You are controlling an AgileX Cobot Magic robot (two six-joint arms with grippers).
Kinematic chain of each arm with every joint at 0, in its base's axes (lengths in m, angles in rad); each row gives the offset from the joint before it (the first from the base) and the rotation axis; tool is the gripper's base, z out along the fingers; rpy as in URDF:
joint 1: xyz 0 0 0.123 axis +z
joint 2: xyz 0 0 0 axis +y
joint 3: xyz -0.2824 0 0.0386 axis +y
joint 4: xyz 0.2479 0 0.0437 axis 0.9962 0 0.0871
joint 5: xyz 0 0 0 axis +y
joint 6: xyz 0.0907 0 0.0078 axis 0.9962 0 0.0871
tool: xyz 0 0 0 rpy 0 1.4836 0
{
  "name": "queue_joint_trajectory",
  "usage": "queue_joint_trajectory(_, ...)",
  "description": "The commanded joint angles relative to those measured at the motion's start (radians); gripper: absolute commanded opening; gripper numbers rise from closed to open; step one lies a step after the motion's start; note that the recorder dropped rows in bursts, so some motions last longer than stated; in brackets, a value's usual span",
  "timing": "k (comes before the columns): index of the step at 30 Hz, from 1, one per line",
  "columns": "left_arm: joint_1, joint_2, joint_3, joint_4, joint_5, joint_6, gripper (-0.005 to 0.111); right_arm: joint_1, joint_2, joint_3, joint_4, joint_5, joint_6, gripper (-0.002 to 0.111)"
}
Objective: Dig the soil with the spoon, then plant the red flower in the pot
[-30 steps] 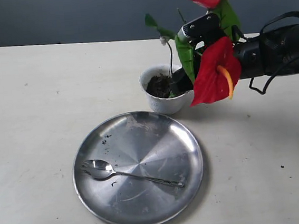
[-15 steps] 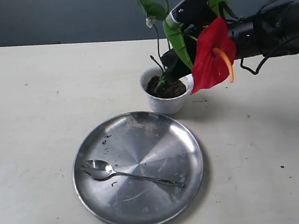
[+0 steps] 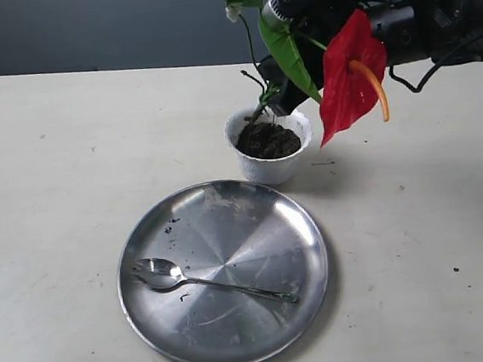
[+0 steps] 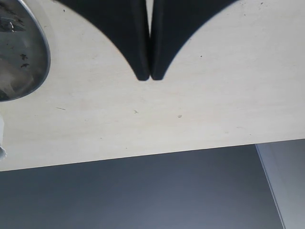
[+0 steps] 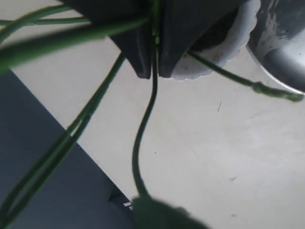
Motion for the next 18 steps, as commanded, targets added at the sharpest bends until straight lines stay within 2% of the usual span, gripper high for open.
queue_joint_trajectory(1, -0.005, -0.001, -0.002, -0.002, -0.014, -0.004, 0.001, -0.002, -0.009, -0.020, -0.001, 0.014, -0.032, 0.000)
queue_joint_trajectory(7, -0.005, -0.001, -0.002, -0.002, -0.014, -0.004, 0.001, 0.003, 0.000, -0.020, -0.001, 0.126, -0.052, 0.000)
queue_joint_trajectory(9, -0.005, -0.001, -0.002, -0.002, -0.014, -0.004, 0.001, 0.045, 0.000, -0.020, 0.060, 0.412, -0.035, 0.000)
queue_joint_trajectory(12, -0.005, -0.001, -0.002, -0.002, -0.014, -0.004, 0.001, 0.086, 0.000, -0.033, 0.147, 0.632, -0.020, 0.000)
queue_joint_trajectory(14, -0.005, -0.001, -0.002, -0.002, -0.014, -0.004, 0.001, 0.100, 0.000, -0.042, 0.187, 0.660, -0.020, 0.000)
queue_joint_trajectory(17, -0.005, -0.001, -0.002, -0.002, -0.014, -0.004, 0.001, 0.120, 0.000, -0.042, 0.191, 0.599, -0.040, 0.000)
queue_joint_trajectory(18, -0.005, -0.001, -0.002, -0.002, -0.014, -0.004, 0.001, 0.145, 0.000, -0.042, 0.210, 0.569, -0.105, 0.000)
